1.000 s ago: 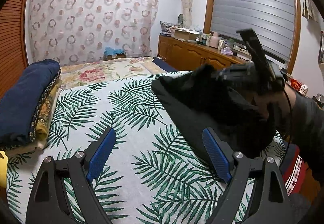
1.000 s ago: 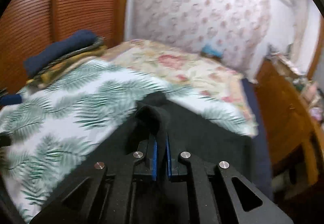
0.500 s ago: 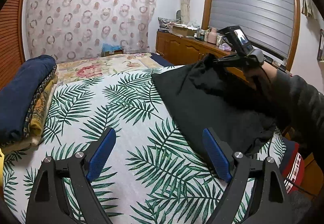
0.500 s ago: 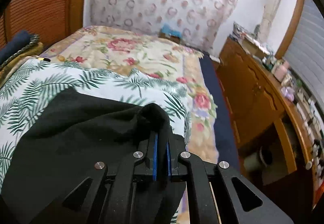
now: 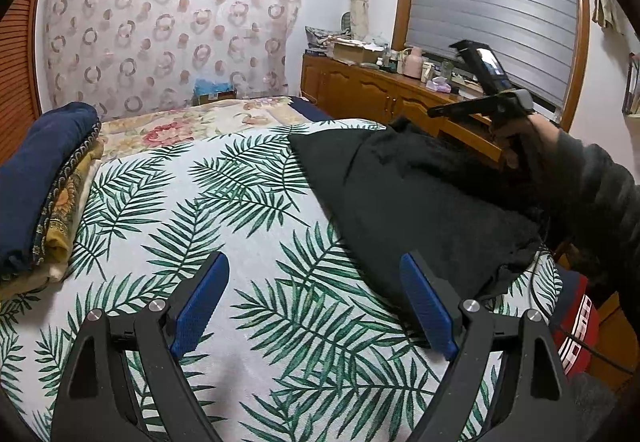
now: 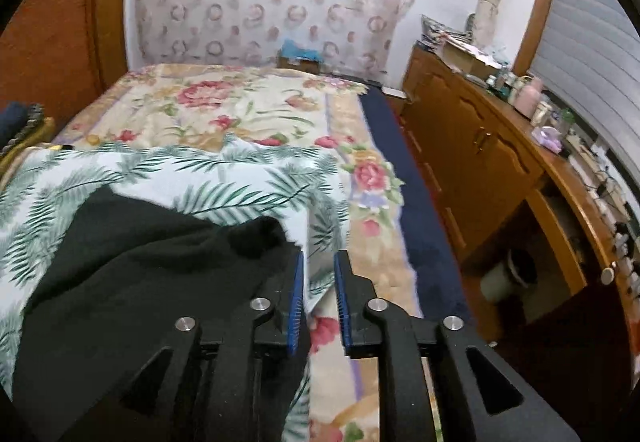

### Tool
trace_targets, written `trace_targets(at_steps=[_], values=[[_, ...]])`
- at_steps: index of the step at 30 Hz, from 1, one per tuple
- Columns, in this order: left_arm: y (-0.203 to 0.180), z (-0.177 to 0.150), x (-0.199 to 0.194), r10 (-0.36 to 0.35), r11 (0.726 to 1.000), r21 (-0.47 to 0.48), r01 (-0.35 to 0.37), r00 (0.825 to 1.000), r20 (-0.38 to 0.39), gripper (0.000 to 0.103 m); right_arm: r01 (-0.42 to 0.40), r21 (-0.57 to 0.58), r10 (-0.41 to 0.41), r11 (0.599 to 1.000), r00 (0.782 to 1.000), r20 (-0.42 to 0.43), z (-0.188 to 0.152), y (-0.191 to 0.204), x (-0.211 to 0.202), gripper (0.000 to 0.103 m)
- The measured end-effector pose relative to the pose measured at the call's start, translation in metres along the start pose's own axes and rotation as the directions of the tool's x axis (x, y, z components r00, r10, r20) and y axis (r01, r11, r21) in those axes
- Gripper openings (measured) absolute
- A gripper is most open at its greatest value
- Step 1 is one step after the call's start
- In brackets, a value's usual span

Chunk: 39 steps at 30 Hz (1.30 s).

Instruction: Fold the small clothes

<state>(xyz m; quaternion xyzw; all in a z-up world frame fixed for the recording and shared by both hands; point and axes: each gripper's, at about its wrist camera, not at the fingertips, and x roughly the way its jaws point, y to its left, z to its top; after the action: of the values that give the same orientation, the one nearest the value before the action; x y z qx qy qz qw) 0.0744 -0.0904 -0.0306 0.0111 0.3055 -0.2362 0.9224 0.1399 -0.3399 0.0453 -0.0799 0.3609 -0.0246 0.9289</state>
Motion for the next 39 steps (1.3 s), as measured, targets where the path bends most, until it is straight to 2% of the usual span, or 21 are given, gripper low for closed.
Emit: trace_targets(at_steps=[2, 6, 10, 12, 13, 17, 21, 25, 28, 30, 32, 33, 36, 38, 39], values=[[-0.002, 0.000, 0.003, -0.010, 1.000, -0.002, 0.010, 1.000, -0.007, 0.088, -0.061, -0.003, 0.061, 0.998, 0.998, -0.006, -0.014, 0.005, -0.010, 0.043], [-0.009, -0.001, 0.010, -0.029, 1.000, 0.005, 0.029, 0.999, -0.034, 0.088, -0.124, -0.032, 0.123, 0.992, 0.992, -0.038, -0.037, 0.016, -0.020, 0.046], [-0.016, -0.002, 0.015, -0.034, 0.999, 0.023, 0.036, 0.998, -0.059, 0.088, -0.154, -0.018, 0.152, 0.988, 0.985, -0.083, -0.040, 0.009, -0.009, 0.045], [-0.019, -0.003, 0.016, -0.038, 0.999, 0.030, 0.040, 0.997, -0.067, 0.088, -0.197, -0.001, 0.196, 0.980, 0.977, -0.090, -0.039, 0.001, -0.005, 0.027], [-0.020, -0.004, 0.017, -0.040, 0.999, 0.033, 0.042, 0.997, -0.071, 0.088, -0.228, -0.007, 0.227, 0.974, 0.971, -0.080, -0.038, -0.001, -0.005, 0.005], [-0.027, -0.007, 0.020, -0.045, 0.998, 0.046, 0.049, 0.995, -0.089, 0.088, -0.170, 0.039, 0.171, 0.985, 0.985, -0.022, -0.044, -0.027, -0.018, 0.005], [-0.031, -0.009, 0.023, -0.054, 0.997, 0.051, 0.059, 0.993, -0.104, 0.088, -0.124, 0.068, 0.127, 0.990, 0.991, -0.032, -0.053, -0.038, -0.027, 0.005], [-0.035, -0.009, 0.026, -0.052, 0.997, 0.053, 0.059, 0.991, -0.123, 0.088, -0.135, 0.072, 0.136, 0.988, 0.991, -0.008, -0.060, -0.040, -0.047, 0.005], [-0.036, -0.009, 0.026, -0.054, 0.996, 0.058, 0.062, 0.990, -0.129, 0.088, -0.135, 0.051, 0.134, 0.990, 0.991, 0.017, -0.066, -0.028, -0.061, 0.012], [-0.039, -0.009, 0.025, -0.061, 0.995, 0.065, 0.070, 0.990, -0.131, 0.088, -0.139, 0.037, 0.138, 0.990, 0.990, 0.033, -0.075, -0.016, -0.062, 0.020], [-0.042, -0.009, 0.025, -0.072, 0.994, 0.071, 0.083, 0.988, -0.136, 0.084, -0.142, 0.017, 0.141, 0.990, 0.989, 0.040, -0.088, -0.007, -0.074, 0.042], [-0.043, -0.009, 0.026, -0.082, 0.993, 0.074, 0.093, 0.987, -0.141, 0.082, -0.140, 0.009, 0.140, 0.990, 0.989, 0.039, -0.096, -0.004, -0.080, 0.047], [-0.048, -0.009, 0.028, -0.107, 0.989, 0.081, 0.121, 0.981, -0.161, 0.073, -0.158, 0.000, 0.158, 0.987, 0.986, 0.046, -0.121, 0.002, -0.100, 0.049], [-0.052, -0.010, 0.030, -0.124, 0.986, 0.083, 0.141, 0.975, -0.184, 0.061, -0.158, 0.003, 0.158, 0.987, 0.987, 0.043, -0.134, 0.004, -0.109, 0.049], [-0.054, -0.011, 0.032, -0.132, 0.985, 0.083, 0.150, 0.972, -0.196, 0.060, -0.161, 0.001, 0.160, 0.987, 0.986, 0.046, -0.140, 0.005, -0.115, 0.049]])
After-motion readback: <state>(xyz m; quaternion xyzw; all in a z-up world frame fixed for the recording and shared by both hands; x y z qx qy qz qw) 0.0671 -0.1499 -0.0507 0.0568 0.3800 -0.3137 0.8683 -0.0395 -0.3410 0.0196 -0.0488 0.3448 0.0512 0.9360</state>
